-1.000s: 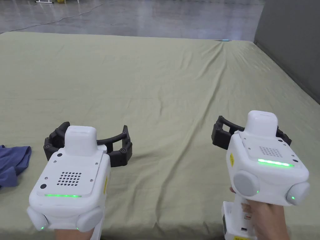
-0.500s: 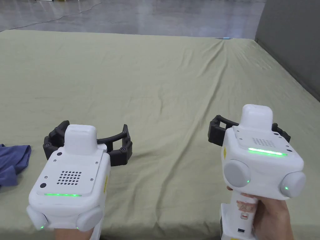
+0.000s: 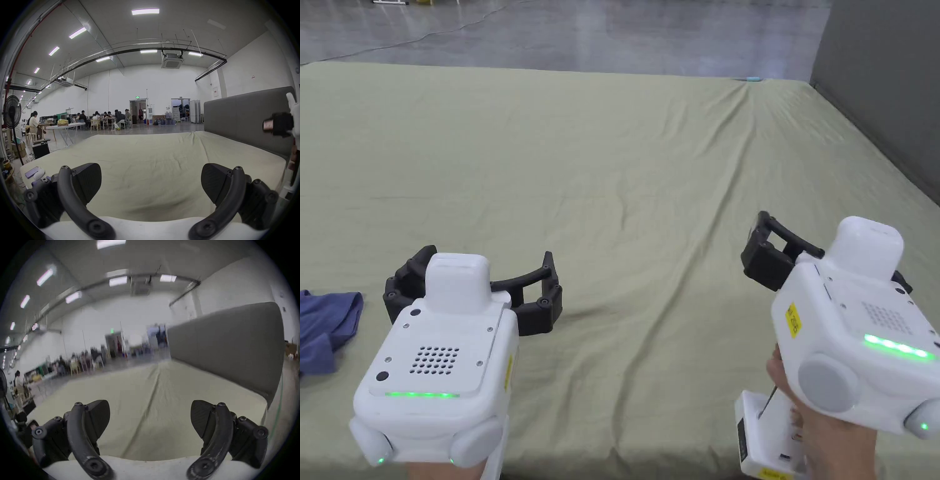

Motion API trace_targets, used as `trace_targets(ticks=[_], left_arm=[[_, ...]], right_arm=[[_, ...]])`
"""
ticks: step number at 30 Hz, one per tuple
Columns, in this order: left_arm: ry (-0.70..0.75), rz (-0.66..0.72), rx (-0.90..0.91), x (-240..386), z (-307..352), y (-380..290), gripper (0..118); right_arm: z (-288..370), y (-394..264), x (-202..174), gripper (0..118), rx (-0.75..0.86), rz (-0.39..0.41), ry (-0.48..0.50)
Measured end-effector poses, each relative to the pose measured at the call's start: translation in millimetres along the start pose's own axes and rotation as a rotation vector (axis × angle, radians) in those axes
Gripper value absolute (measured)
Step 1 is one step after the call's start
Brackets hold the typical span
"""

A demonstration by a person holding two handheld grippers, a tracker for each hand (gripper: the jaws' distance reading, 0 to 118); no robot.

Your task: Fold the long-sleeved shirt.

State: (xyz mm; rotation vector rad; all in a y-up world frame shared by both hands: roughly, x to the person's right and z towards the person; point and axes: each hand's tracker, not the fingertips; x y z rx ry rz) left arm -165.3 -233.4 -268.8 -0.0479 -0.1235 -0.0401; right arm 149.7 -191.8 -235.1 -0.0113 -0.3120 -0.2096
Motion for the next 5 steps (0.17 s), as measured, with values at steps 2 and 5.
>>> trace_targets(ticks=[2,5], left_arm=[[0.001,0.004,0.036,0,1,-2,117],[0.055,-0.04,0.054,4,1,-4,117]], right_arm=[[-12,-16,2,102,0.054,0.207,0.024],[-13,-29,1,102,-0.099,0.322,-0.042]])
